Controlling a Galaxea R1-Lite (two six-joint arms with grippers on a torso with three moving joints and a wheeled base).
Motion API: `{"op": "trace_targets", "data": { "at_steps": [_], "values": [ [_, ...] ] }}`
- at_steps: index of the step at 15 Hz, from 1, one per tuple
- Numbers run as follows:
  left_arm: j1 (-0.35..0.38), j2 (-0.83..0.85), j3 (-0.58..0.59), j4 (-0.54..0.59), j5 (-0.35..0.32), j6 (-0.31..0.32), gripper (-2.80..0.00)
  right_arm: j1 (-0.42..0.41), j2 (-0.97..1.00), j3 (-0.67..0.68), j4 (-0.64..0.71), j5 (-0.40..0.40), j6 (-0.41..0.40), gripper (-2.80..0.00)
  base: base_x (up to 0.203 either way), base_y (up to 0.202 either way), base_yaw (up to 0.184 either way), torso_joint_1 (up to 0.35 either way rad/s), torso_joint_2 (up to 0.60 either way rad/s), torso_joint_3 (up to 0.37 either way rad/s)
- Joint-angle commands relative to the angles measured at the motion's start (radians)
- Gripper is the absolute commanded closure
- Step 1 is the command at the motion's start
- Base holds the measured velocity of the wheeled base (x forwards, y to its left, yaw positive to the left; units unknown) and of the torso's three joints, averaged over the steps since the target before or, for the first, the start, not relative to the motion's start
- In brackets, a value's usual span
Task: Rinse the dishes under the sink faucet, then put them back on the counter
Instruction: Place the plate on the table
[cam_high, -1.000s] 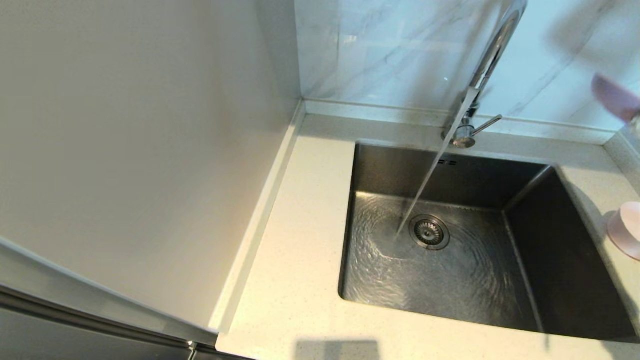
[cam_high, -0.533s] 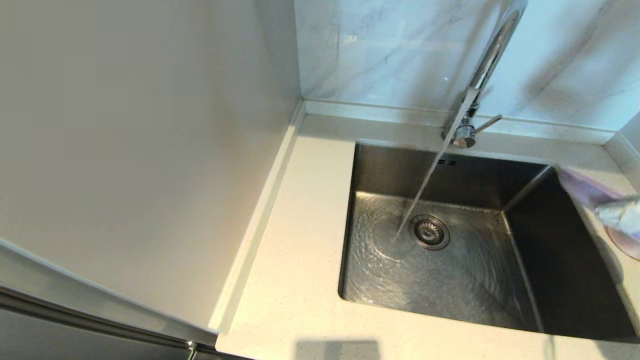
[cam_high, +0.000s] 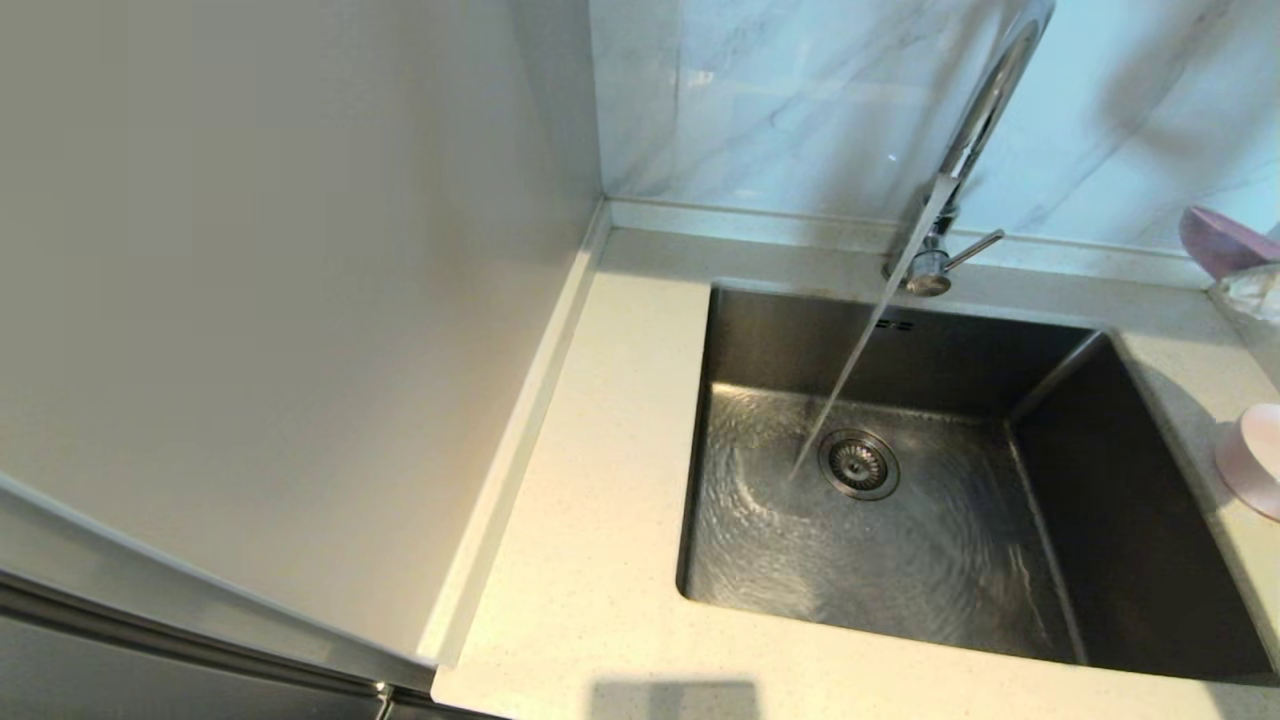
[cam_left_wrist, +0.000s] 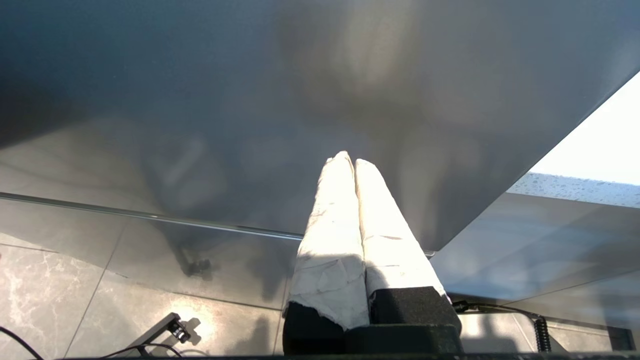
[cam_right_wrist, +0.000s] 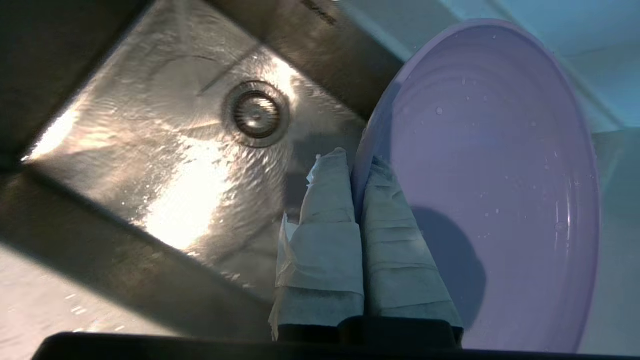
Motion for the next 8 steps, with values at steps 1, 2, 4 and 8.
{"op": "trace_targets", "data": {
  "at_steps": [1,2,4,8],
  "values": [
    [0.0,0.0,0.0,0.0,0.0,0.0,0.0,0.0,0.1,-0.072,-0.009,-0.087,-0.044,0.0,0.0,0.0,0.0,0.0,0.0,0.0],
    [0.0,0.0,0.0,0.0,0.0,0.0,0.0,0.0,0.129,-0.079,-0.046,-0.137,-0.065,0.0,0.0,0.0,0.0,0.0,0.0,0.0],
    [0.0,0.0,0.0,0.0,0.0,0.0,0.0,0.0,0.192,-0.087,-0.11,-0.162,-0.073,0.0,0.0,0.0,0.0,0.0,0.0,0.0],
    [0.0,0.0,0.0,0.0,0.0,0.0,0.0,-0.003,0.335,-0.131,-0.204,-0.195,-0.072,0.0,0.0,0.0,0.0,0.0,0.0,0.0]
  ]
}}
